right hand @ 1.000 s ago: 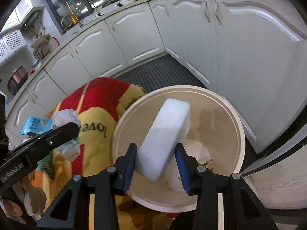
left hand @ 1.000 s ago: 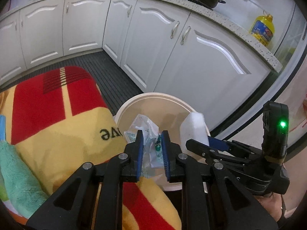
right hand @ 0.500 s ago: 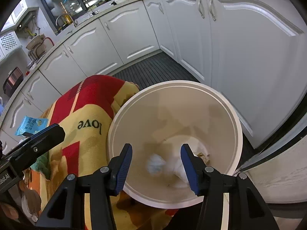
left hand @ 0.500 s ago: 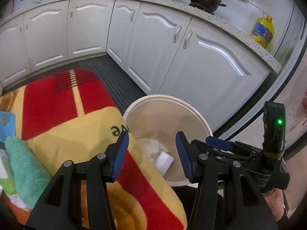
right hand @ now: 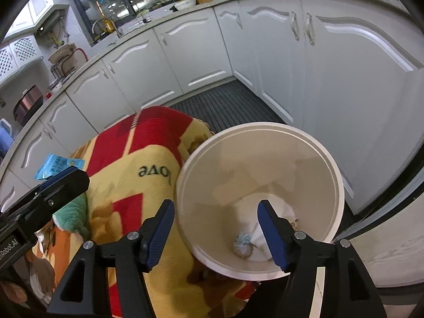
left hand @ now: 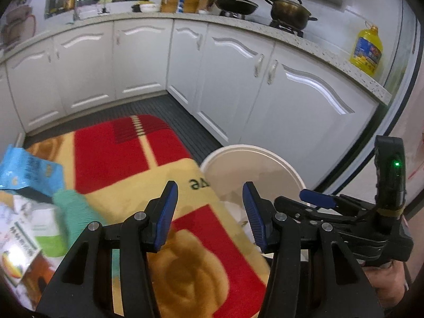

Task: Collect trash
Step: 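Move both open grippers back over the remaining trash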

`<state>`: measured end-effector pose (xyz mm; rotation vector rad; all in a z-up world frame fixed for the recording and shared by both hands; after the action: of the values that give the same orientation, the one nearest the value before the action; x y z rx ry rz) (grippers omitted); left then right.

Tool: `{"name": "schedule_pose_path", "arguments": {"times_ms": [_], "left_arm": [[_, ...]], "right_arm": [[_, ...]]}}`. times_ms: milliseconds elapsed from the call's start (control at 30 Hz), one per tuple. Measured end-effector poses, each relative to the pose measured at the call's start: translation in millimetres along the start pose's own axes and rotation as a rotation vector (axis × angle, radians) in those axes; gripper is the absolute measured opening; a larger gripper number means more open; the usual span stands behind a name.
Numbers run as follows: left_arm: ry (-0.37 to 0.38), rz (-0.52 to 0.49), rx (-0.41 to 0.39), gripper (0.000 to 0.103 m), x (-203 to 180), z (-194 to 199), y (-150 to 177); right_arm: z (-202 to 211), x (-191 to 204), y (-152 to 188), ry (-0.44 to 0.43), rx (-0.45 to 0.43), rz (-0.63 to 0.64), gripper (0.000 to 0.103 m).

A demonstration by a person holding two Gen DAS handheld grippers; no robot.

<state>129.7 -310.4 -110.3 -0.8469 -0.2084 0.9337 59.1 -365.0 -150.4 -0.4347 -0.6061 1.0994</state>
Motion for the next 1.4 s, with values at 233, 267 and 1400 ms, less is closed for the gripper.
{"name": "schedule_pose_path", "arguments": {"times_ms": [233,267,1400], "left_arm": [[-0.060,0.014,-0.032,0.049,26,27,5],[-0.068,0.014,-0.037,0.049,29,31,7],[-0.243,0.429,-0.067,0.060,267,174,99]], "right_arm": [[8,36,1,-0.033,-0.017,0.049,0.066],[9,40,1,-0.038,-0.019,0.057,0.067],[-12,239,41,-0.272,0.058,0.386,0.074]]}}
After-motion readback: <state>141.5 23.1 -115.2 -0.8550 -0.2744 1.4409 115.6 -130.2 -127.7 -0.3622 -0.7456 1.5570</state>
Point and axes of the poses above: each gripper's, at about its wrist camera, not at the fingertips, and z roughly against the way its jaws point, x to its left, y to its underside, the point moved 10 cm from there along -z, roughly the way its jaws point
